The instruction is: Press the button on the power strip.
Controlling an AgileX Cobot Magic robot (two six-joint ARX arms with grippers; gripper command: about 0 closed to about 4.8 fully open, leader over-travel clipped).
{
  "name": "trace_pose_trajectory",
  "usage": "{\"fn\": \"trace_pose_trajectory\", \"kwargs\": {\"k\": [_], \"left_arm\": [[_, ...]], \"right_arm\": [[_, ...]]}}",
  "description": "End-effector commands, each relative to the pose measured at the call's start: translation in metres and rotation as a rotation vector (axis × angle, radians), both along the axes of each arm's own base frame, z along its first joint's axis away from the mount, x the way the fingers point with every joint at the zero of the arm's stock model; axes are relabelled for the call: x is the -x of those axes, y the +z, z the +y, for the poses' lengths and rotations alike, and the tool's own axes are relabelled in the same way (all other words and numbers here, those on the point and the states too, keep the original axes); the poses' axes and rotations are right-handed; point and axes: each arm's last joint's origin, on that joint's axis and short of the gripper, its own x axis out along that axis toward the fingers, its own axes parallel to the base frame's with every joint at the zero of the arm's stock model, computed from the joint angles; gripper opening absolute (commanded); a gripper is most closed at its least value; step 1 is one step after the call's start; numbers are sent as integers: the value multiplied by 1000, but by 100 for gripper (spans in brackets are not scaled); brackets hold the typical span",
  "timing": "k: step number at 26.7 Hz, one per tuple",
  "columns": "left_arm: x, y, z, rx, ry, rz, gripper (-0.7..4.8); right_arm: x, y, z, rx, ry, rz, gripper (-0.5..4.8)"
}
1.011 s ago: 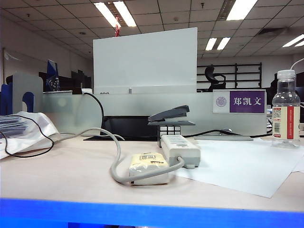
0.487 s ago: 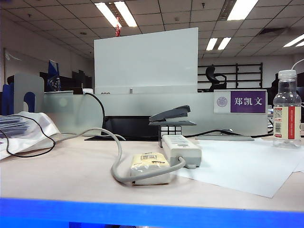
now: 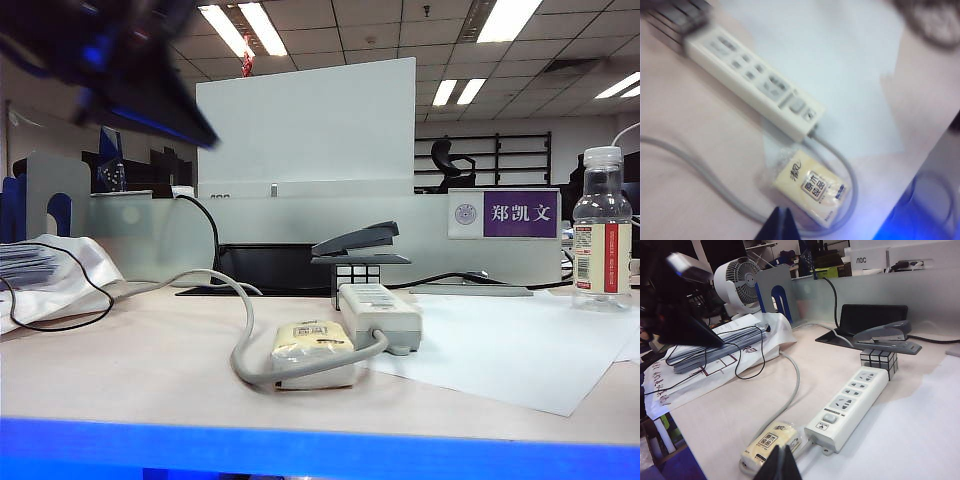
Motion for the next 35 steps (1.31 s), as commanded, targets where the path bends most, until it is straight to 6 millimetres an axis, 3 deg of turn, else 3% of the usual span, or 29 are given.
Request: {"fn": "trace_pose_trajectory", "kwargs": {"k": [1,7,18,25,35], "left_arm": [[-12,-5,-39,-117,-60,-20,-3],[-27,-17,-87,-184,-161,-46,-3],[-54,-43,-139,-260,-232,-63,-4],[-71,-58,-152,-335,-263,-88,-5],[-75,-53,-153,-417,-311,-142,-5]], "right_arm": [[0,2,0,-1,5,-13,3],[1,1,1,-4,24,0,3],[1,0,1,-5,63,10,3],[1,0,1,-6,65,17,3],[1,-4,1,-12,65,57,3]]}}
